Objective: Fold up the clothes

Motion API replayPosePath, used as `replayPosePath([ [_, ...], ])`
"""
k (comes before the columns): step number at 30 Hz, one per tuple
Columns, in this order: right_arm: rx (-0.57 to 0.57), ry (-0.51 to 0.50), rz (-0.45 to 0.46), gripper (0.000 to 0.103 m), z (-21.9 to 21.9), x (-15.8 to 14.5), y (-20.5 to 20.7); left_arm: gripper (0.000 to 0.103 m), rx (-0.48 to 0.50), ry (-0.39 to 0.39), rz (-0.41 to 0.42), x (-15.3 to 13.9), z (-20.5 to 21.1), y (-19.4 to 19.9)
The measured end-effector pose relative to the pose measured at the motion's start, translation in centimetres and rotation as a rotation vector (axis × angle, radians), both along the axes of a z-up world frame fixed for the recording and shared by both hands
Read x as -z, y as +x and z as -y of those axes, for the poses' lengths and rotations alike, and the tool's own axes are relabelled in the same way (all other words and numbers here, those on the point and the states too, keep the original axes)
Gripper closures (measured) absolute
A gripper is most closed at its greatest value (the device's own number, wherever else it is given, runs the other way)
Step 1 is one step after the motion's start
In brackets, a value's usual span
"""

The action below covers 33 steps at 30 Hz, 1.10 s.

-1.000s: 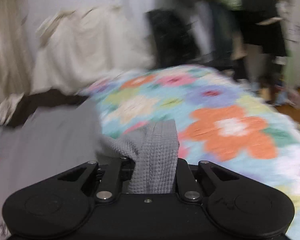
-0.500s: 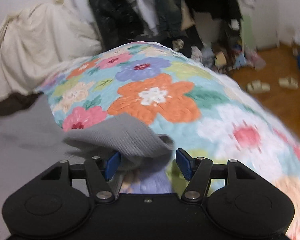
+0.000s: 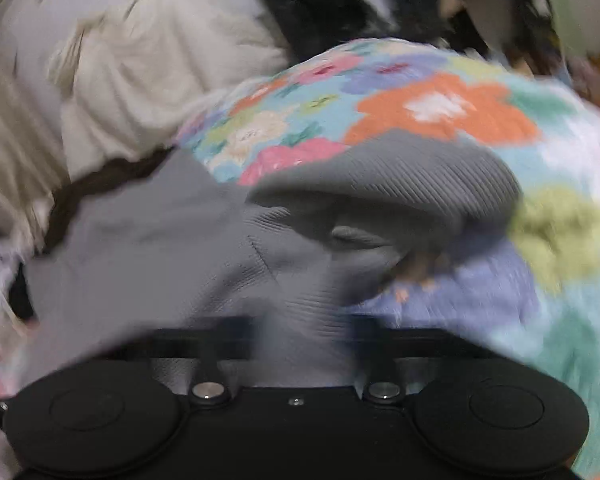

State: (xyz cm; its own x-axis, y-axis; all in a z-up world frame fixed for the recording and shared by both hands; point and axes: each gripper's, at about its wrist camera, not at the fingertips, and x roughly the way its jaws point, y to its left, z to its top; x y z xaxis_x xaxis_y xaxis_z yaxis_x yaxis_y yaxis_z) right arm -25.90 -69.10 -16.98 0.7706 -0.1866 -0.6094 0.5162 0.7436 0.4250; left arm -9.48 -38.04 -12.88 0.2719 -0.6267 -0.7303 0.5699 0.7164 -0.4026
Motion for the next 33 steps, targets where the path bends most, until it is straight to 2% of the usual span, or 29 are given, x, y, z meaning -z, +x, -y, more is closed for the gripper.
replayPosePath([
  [2, 0.01, -0.171, 0.032, 0.093, -1.2, -2.5, -1.4, 0.025, 0.063, 0.046, 0.035, -0.1, 1.7, -1.1],
  [3, 0.005, -0.28, 0.013, 0.095, -2.2, -3.7, -2.4, 0.025, 0.094, 0.063, 0.057, -0.2, 2.2, -1.7],
  [5, -0.006, -0.3, -0.021, 0.095, -2.6, -4.3, -4.2, 0.025, 0.141, 0.101, 0.076, 0.1, 2.9, -2.6],
  [7, 0.035, -0.172, -0.087, 0.093, -1.0, -2.5, -5.2, 0.025, 0.159, 0.142, 0.056, 1.3, 3.5, -3.1],
  [10, 0.11, 0.092, -0.05, 0.086, 2.3, 0.6, -7.2, 0.025, 0.151, 0.179, 0.039, 2.3, 4.1, -3.5],
  [13, 0.128, 0.313, 0.085, 0.065, 4.7, 1.4, -9.1, 0.025, 0.17, 0.197, 0.049, 2.1, 4.3, -3.7],
  [14, 0.119, 0.361, 0.123, 0.054, 5.4, 1.5, -9.2, 0.025, 0.159, 0.188, 0.034, 2.0, 4.1, -3.5],
  [15, 0.119, 0.391, 0.157, 0.047, 5.9, 1.5, -9.3, 0.025, 0.147, 0.174, 0.015, 2.1, 3.7, -3.3],
  [16, 0.132, 0.399, 0.181, 0.044, 6.5, 1.4, -9.2, 0.025, 0.139, 0.161, 0.0, 2.2, 3.1, -3.1],
  [18, 0.142, 0.347, 0.179, 0.031, 7.3, 1.0, -8.4, 0.025, 0.119, 0.14, -0.028, 2.2, 2.2, -2.9],
  [22, 0.075, 0.184, 0.081, 0.027, 8.6, 0.1, -4.3, 0.025, 0.07, 0.125, -0.061, 2.3, -0.2, -2.1],
  [23, 0.045, 0.147, 0.068, 0.035, 8.8, -0.1, -3.4, 0.025, 0.057, 0.119, -0.065, 2.2, -0.7, -2.0],
  [24, 0.005, 0.067, 0.05, 0.082, 8.6, -0.8, -2.5, 0.025, 0.042, 0.112, -0.068, 2.2, -1.1, -1.8],
  [25, -0.036, -0.013, 0.032, 0.095, 8.3, -1.5, -1.6, 0.025, 0.026, 0.105, -0.069, 2.2, -1.6, -1.6],
  [26, -0.066, -0.113, 0.032, 0.095, 7.8, -2.8, -0.8, 0.025, 0.01, 0.096, -0.069, 2.1, -2.1, -1.4],
  [28, -0.029, -0.254, 0.138, 0.097, 7.6, -5.3, -1.7, 0.025, -0.022, 0.079, -0.07, 2.0, -3.0, -1.0],
  [30, 0.02, -0.277, 0.157, 0.097, 8.3, -6.3, -1.8, 0.025, -0.046, 0.067, -0.073, 2.1, -3.6, -0.6],
  [33, 0.061, -0.209, 0.084, 0.097, 10.1, -4.2, -0.5, 0.025, -0.06, 0.077, -0.069, 2.2, -3.8, -0.1],
])
